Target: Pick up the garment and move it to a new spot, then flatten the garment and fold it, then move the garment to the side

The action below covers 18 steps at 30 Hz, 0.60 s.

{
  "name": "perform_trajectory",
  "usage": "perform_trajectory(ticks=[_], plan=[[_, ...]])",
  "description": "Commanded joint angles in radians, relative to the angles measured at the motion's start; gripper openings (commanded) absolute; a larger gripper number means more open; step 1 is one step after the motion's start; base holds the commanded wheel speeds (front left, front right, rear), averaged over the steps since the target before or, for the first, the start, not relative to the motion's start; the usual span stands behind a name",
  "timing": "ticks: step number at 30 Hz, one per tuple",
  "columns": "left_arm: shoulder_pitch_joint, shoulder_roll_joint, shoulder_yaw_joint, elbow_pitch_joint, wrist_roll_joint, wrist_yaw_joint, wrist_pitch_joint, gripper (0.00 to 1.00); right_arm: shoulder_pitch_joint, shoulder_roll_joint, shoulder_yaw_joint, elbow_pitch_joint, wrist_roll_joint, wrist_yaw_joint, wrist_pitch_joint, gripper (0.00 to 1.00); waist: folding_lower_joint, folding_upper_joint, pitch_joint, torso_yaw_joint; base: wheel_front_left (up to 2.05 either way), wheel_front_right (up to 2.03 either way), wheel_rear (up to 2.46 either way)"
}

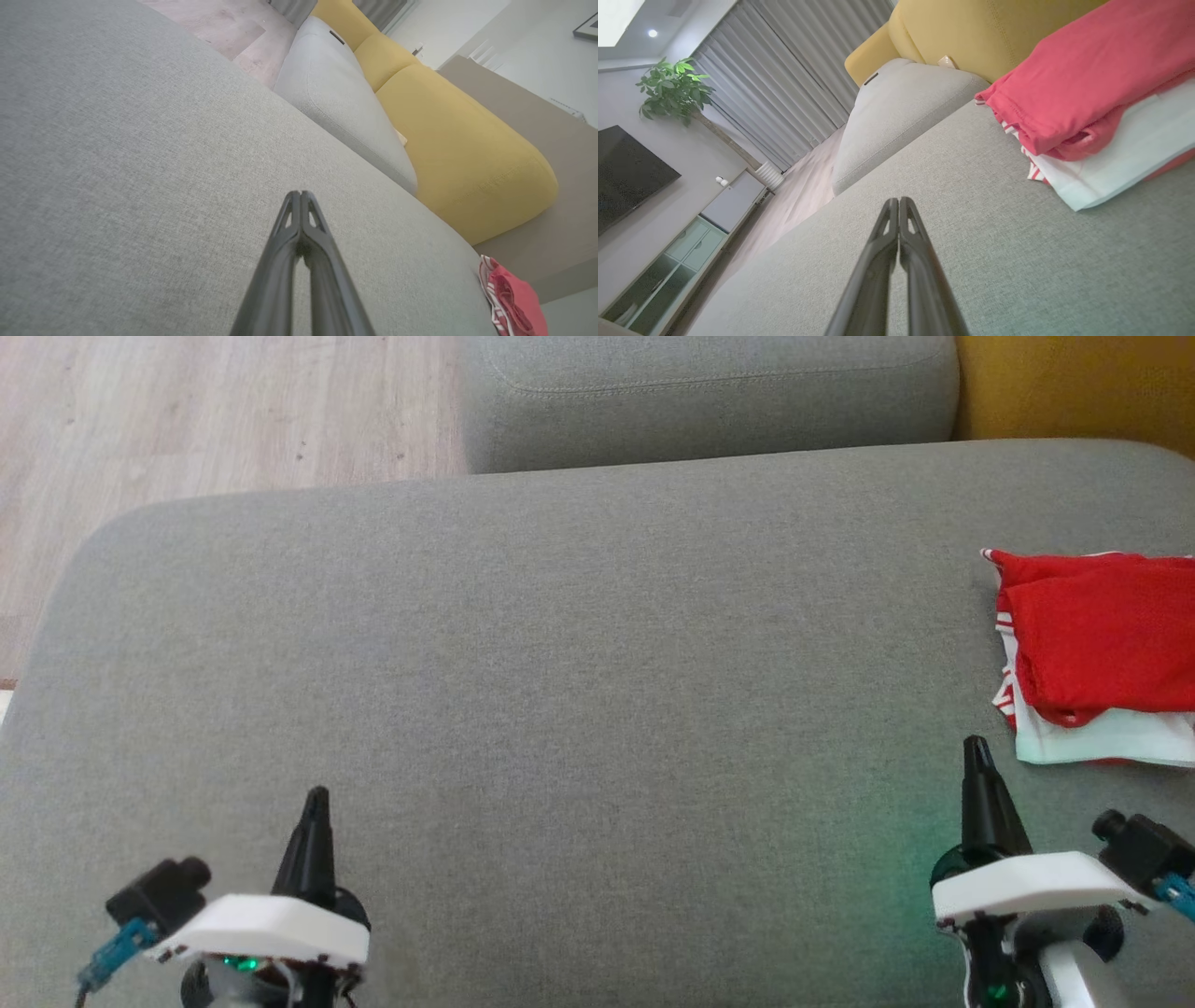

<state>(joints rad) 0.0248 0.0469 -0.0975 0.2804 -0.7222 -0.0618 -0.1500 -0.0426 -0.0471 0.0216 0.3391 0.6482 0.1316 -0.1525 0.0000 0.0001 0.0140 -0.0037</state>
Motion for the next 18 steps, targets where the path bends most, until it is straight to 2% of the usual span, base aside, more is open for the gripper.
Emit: perform_trajectory(ticks=[1, 18], plan=[[-0.057, 0.003, 0.025, -0.034, -0.026, -0.007, 0.006, 0.00, -0.049, -0.010, -0.002, -0.037, 0.031, 0.000, 0.007, 0.00, 0.0000, -0.0001, 0.000, 0.000, 0.00, 0.00, 0.00], [-0.072, 0.004, 0.061, -0.035, -0.196, -0.019, 0.056, 0.00, -0.052, -0.011, -0.024, -0.049, 0.217, 0.000, 0.055, 0.00, 0.0000, -0.0001, -0.002, 0.001, 0.00, 0.00, 0.00]])
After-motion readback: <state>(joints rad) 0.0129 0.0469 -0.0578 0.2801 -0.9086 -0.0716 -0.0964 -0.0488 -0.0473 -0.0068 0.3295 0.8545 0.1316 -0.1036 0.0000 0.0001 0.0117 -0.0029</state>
